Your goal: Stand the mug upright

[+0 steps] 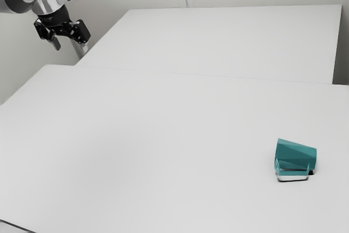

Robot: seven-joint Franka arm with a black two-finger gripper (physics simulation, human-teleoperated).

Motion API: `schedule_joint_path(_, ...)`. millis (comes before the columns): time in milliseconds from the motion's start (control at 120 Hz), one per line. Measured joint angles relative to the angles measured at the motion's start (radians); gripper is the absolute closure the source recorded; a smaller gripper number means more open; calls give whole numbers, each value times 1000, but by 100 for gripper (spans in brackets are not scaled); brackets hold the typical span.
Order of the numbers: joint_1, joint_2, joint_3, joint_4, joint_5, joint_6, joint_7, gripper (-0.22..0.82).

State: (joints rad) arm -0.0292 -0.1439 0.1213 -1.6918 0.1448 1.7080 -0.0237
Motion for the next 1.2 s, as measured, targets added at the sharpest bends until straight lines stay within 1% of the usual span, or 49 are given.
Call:
schedule_joint_path(100, 0, 1, -1, -3, -3, 11, 3, 0)
schedule_joint_path(233, -2, 5, -21, -7, -4, 24, 6, 0)
schedule_joint_path(325, 0, 43, -25, -9, -24, 30, 8, 0)
schedule_joint_path(533, -9, 131, -30, -12, -315, 38, 12, 0)
schedule_joint_path(642, -18, 179, -35, -45, -472, 42, 14, 0)
schedule_joint_path(700, -20, 213, -49, -51, -547, 54, 15, 0)
schedule_joint_path(742, -22, 237, -70, -54, -597, 72, 15, 0)
schedule_joint_path(800, -48, 268, -100, -57, -661, 103, 15, 0)
schedule_joint_path(858, -92, 302, -113, -64, -725, 145, 15, 0)
schedule_joint_path(1042, -183, 378, -122, -108, -898, 267, 15, 0)
schedule_joint_path(1200, -303, 456, -123, -120, -1062, 382, 18, 0)
